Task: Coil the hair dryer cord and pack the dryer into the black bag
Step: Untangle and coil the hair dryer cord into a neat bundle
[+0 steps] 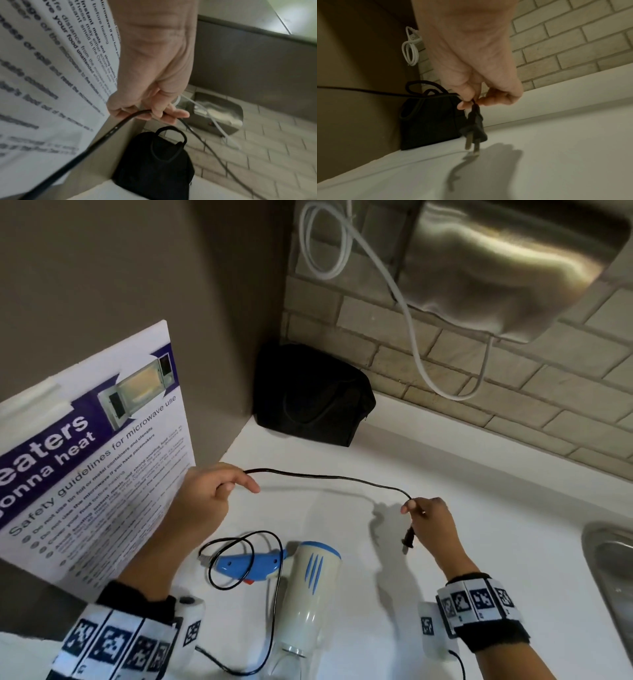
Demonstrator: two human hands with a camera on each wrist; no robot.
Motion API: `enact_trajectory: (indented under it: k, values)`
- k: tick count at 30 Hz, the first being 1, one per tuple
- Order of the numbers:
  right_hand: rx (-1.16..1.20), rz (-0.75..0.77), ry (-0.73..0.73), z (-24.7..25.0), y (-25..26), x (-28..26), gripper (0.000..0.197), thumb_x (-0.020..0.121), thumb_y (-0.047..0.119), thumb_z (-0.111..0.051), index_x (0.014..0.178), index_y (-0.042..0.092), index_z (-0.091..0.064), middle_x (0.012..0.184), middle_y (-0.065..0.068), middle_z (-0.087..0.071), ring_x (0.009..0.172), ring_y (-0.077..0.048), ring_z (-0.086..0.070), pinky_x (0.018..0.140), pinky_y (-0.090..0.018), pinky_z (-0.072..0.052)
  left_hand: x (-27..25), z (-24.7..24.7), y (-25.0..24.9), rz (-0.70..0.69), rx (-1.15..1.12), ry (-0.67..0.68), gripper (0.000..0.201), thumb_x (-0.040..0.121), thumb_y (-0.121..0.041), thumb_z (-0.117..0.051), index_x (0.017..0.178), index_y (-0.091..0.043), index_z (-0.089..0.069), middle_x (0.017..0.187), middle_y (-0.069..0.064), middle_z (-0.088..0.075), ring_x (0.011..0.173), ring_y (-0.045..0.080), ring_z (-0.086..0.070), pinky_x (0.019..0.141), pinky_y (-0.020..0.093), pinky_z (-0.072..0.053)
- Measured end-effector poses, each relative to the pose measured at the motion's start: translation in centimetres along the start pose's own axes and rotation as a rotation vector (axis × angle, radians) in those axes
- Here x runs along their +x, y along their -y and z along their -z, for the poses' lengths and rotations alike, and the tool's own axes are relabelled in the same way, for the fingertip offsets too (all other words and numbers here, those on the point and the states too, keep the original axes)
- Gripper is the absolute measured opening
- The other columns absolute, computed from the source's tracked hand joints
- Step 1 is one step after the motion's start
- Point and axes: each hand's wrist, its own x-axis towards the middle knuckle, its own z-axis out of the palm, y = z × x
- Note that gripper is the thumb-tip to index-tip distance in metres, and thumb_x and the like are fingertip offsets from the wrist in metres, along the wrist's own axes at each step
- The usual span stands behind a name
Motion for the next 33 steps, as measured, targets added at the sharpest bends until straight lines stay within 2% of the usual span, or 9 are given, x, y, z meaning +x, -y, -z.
enact_trajectory:
  k: [4, 6, 9, 14, 19, 22, 26, 30, 33]
  values:
    - [0.175, -0.154, 0.0, 1.1, -0.8, -0.4, 0.033, 0.098, 0.013, -0.043, 0.076, 0.015, -0.067, 0.061, -0.002, -0.049, 0.058, -0.02, -0.045, 0.06, -0.03, -0.04, 0.2, -1.3, 1.2, -0.014, 0.04, 0.012, 0.062, 0.09, 0.006, -0.044, 0.089, -0.052, -0.066, 0.104, -0.012, -0.07, 0.09, 0.016, -0.068, 0.081, 0.045, -0.055]
    - [0.33, -0.221, 0.005, 0.8, -1.6, -0.4, 0.031, 0.098, 0.013, -0.044, 0.08, 0.013, -0.069, 0.065, -0.004, -0.051, 0.061, -0.019, -0.05, 0.072, -0.032, -0.049, 0.5, -2.4, 1.3, -0.014, 0.046, 0.06, 0.061, 0.09, 0.008, -0.042, 0.1, -0.047, -0.065, 0.112, -0.014, -0.066, 0.1, 0.017, -0.065, 0.091, 0.043, -0.052]
    - [0.547, -0.317, -0.006, 0.3, -2.4, -0.6, 0.023, 0.097, 0.007, -0.046, 0.092, 0.0, -0.068, 0.073, -0.011, -0.057, 0.064, -0.018, -0.058, 0.072, -0.025, -0.054, 1.3, -4.6, 1.7, -0.006, 0.076, 0.15, 0.064, 0.089, 0.011, -0.038, 0.117, -0.043, -0.059, 0.12, -0.007, -0.061, 0.111, 0.027, -0.056, 0.098, 0.045, -0.046]
    - [0.746, -0.442, -0.006, -0.3, -3.2, -1.1, 0.014, 0.094, 0.002, -0.052, 0.101, -0.006, -0.061, 0.08, -0.017, -0.063, 0.069, -0.021, -0.065, 0.064, -0.018, -0.059, 2.6, -7.1, 0.9, 0.102, 0.208, 0.297, 0.046, 0.095, -0.006, -0.045, 0.137, -0.026, -0.048, 0.143, -0.005, -0.045, 0.125, 0.024, -0.037, 0.105, 0.026, -0.027]
    - [0.886, -0.508, -0.014, -0.7, -3.6, -1.9, 0.014, 0.093, -0.004, -0.05, 0.107, -0.002, -0.054, 0.081, -0.02, -0.064, 0.057, -0.015, -0.07, 0.054, -0.016, -0.056, 3.6, -8.6, 0.7, 0.164, 0.346, 0.479, 0.05, 0.096, -0.023, -0.048, 0.145, -0.021, -0.036, 0.152, -0.004, -0.032, 0.135, 0.027, -0.025, 0.111, 0.031, -0.021]
    - [0.869, -0.508, -0.003, -1.0, -4.1, -2.1, 0.021, 0.092, -0.004, -0.053, 0.112, -0.008, -0.053, 0.089, -0.024, -0.066, 0.072, -0.021, -0.07, 0.059, -0.016, -0.057, 3.9, -8.8, 1.7, 0.224, 0.325, 0.586, 0.057, 0.094, -0.029, -0.052, 0.146, -0.018, -0.032, 0.156, -0.003, -0.025, 0.139, 0.025, -0.026, 0.116, 0.032, -0.02]
    - [0.851, -0.505, 0.005, -1.1, -4.0, -2.3, 0.032, 0.087, 0.0, -0.06, 0.118, -0.006, -0.052, 0.096, -0.023, -0.068, 0.08, -0.018, -0.069, 0.071, -0.017, -0.054, 4.1, -7.7, 1.9, 0.287, 0.168, 0.531, 0.052, 0.094, -0.024, -0.055, 0.142, -0.014, -0.039, 0.152, 0.002, -0.033, 0.13, 0.02, -0.046, 0.111, 0.033, -0.033]
    - [0.863, -0.47, 0.002, -1.0, -3.1, -2.9, 0.038, 0.09, 0.002, -0.058, 0.126, 0.001, -0.045, 0.111, -0.03, -0.064, 0.095, -0.03, -0.065, 0.093, -0.033, -0.05, 2.6, -4.7, 1.8, 0.272, 0.077, 0.353, 0.036, 0.095, -0.025, -0.053, 0.131, -0.021, -0.054, 0.137, 0.001, -0.051, 0.12, 0.017, -0.055, 0.106, 0.031, -0.04]
    - [0.755, -0.385, 0.013, -1.1, -1.9, -3.8, 0.036, 0.091, 0.005, -0.057, 0.125, 0.006, -0.046, 0.116, -0.028, -0.061, 0.093, -0.029, -0.063, 0.091, -0.034, -0.048, 0.2, -2.0, 1.5, 0.291, 0.059, 0.296, 0.032, 0.096, -0.029, -0.05, 0.126, -0.027, -0.057, 0.128, -0.006, -0.057, 0.116, 0.012, -0.056, 0.104, 0.032, -0.042]
